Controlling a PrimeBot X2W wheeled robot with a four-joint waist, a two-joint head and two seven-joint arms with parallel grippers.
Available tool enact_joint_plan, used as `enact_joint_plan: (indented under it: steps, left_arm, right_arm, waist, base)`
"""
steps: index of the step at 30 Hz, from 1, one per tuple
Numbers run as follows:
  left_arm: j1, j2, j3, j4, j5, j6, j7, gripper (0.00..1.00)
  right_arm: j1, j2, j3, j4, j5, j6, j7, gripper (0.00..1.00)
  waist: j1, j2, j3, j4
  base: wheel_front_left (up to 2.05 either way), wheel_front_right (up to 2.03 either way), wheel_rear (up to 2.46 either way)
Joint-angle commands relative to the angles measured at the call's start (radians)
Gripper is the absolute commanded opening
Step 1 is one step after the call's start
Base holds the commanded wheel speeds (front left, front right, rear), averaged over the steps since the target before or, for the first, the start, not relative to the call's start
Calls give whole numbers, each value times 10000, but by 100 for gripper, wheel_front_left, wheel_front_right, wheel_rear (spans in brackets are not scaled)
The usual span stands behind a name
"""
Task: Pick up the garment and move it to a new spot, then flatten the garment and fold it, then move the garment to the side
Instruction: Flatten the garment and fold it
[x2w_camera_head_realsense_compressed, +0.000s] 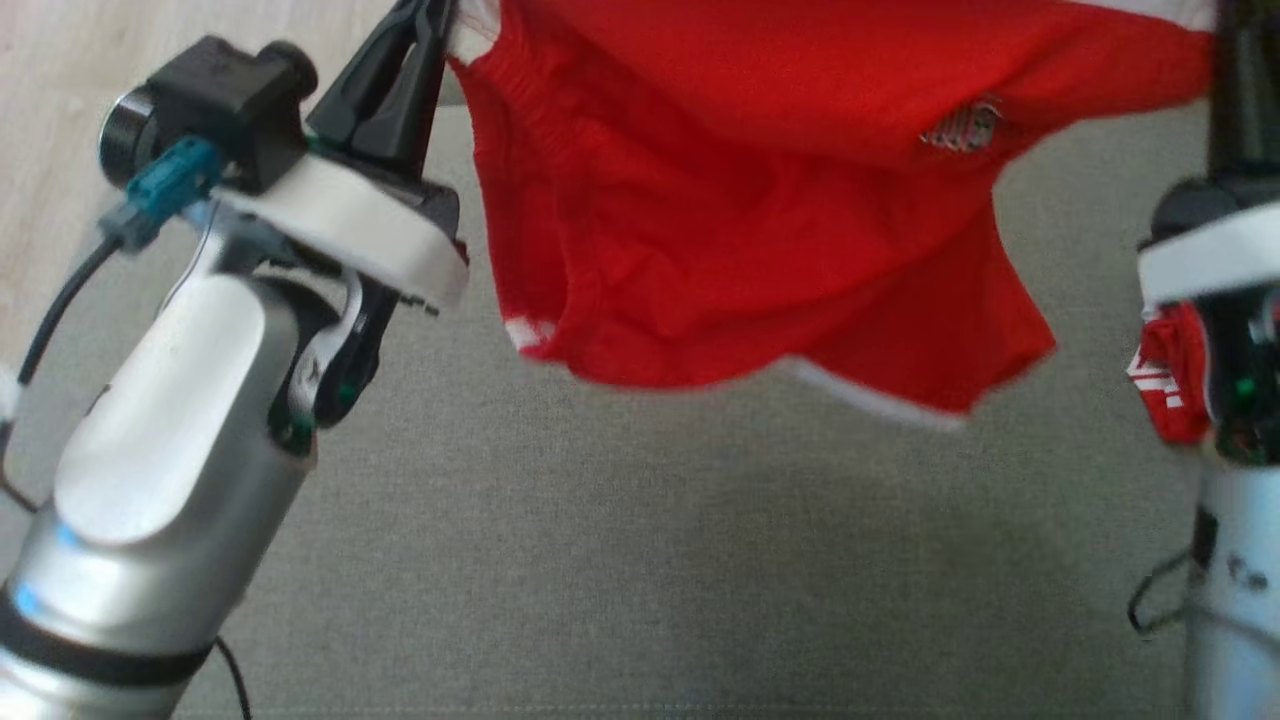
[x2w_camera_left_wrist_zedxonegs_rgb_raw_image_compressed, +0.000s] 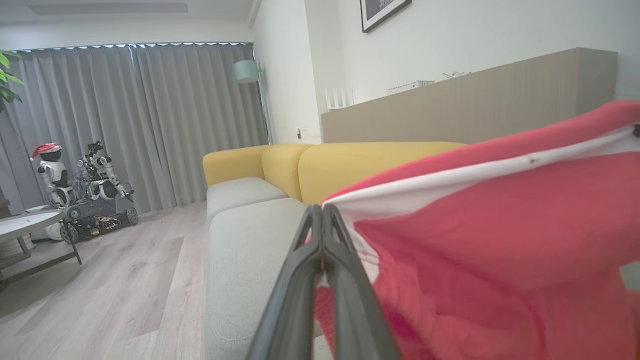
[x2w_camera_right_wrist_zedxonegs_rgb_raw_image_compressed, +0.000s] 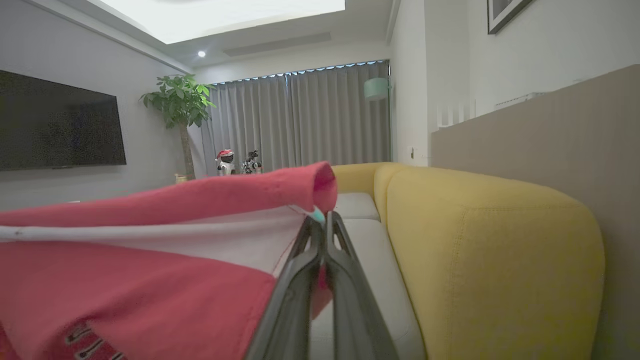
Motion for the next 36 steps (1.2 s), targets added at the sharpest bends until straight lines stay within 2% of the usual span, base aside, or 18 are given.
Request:
enact_joint_plan:
  steps: [1,4,8,14,15,19,21,28,32,36]
  left_arm:
    - [-1070,107,564,155,-61,-117,-218,0]
    - [-1565,-95,586,817,-70,-288,-484,0]
    - [-2783,-602,673,2737,-29,-639,-1307,0]
    - [-4496,-1468,762,6437,-28,-1114,-2290,0]
    - [-4849,-1761,744,7566,-25,-1252,-2432,0]
    - [-5047,-2320,735,9463,-127,-1521,-2572,0]
    - [-4943,-2570,816,10222,-303,-1653,-2601,0]
    - [-4006,-3056,1061,11620,-824,-1995,-2638,0]
    - [-3215,-3126,1299,11404,-941,-2039,-2641,0]
    - [-2185,-3156,1410,10581,-747,-2088,-2642,0]
  right_arm:
    - [-1038,86,275,126,149,-9,10,0]
    - [-1676,99,403,818,301,-9,-86,0]
    - [-3326,116,625,2773,515,-9,-552,0]
    - [-5699,281,992,6675,591,-9,-1791,0]
    - [-6214,343,1241,8006,523,-9,-2200,0]
    - [-6839,406,1769,10301,601,-9,-2895,0]
    - [-6955,412,2211,11150,998,-9,-3136,0]
    - [-6366,417,3879,12702,2317,-9,-3776,0]
    - [-5429,417,4586,12804,3105,-9,-4276,0]
    - [-4293,418,4931,12666,3619,-9,-4962,0]
  waist:
    - [0,0,227,-11]
    - [0,0,403,-19]
    - [0,0,715,-30]
    - [0,0,1115,-115]
    - [0,0,1260,-145]
    - [0,0,1592,-170]
    - [0,0,1771,-147]
    - [0,0,2183,-87]
    - [0,0,2266,-87]
    - [0,0,2190,-83]
  base:
    - [0,0,0]
    - [0,0,0]
    - [0,0,0]
    - [0,0,0]
    - [0,0,0]
    - [0,0,0]
    - [0,0,0]
    - [0,0,0]
    - [0,0,0]
    - [0,0,0]
